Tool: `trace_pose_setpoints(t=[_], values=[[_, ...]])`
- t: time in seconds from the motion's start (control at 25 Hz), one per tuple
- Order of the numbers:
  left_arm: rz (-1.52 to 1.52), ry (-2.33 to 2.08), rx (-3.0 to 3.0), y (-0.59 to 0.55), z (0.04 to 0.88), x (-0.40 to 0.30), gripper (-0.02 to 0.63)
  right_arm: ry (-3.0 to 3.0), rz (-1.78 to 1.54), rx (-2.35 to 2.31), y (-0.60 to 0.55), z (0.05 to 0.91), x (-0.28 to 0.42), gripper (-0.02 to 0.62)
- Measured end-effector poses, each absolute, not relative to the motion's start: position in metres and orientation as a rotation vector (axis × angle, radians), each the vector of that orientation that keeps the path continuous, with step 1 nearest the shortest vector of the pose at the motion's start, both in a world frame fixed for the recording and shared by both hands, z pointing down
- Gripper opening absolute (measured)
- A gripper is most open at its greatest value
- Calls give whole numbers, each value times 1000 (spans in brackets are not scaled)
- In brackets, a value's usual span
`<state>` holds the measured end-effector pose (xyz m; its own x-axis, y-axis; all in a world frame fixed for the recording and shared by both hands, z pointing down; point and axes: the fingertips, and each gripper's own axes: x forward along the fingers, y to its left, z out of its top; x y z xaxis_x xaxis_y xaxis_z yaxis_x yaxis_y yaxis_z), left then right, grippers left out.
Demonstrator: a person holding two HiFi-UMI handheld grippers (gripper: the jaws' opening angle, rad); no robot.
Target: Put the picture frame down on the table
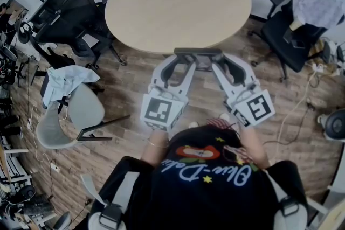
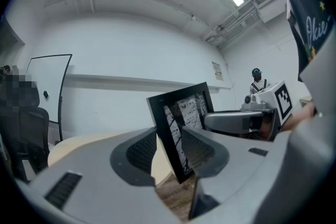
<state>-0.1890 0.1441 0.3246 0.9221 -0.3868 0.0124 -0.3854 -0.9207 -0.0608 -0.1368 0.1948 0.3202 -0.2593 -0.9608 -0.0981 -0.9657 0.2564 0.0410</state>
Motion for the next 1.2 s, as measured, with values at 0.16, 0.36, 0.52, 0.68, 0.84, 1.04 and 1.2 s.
trace_pose_setpoints(t=[0.16,0.36,0.52,0.68,0.84,1.04,1.2], values=[[-41,599,-3023,144,326,-188,138,2443,140,-1887,195,322,-136,89],[-37,574,-3042,145,330,-186,138,2414,134,-1913,197,323,-135,89],[-40,550,-3053,145,333,-175,138,2391,105,-1927,197,326,-126,89],[-48,554,-3052,139,332,-161,138,2385,91,-1920,191,326,-110,91],[-62,580,-3045,128,329,-147,138,2396,75,-1893,178,325,-95,91],[-61,610,-3028,110,325,-123,138,2414,79,-1865,160,321,-70,91],[-58,630,-3023,102,323,-108,138,2436,79,-1853,151,321,-53,91]])
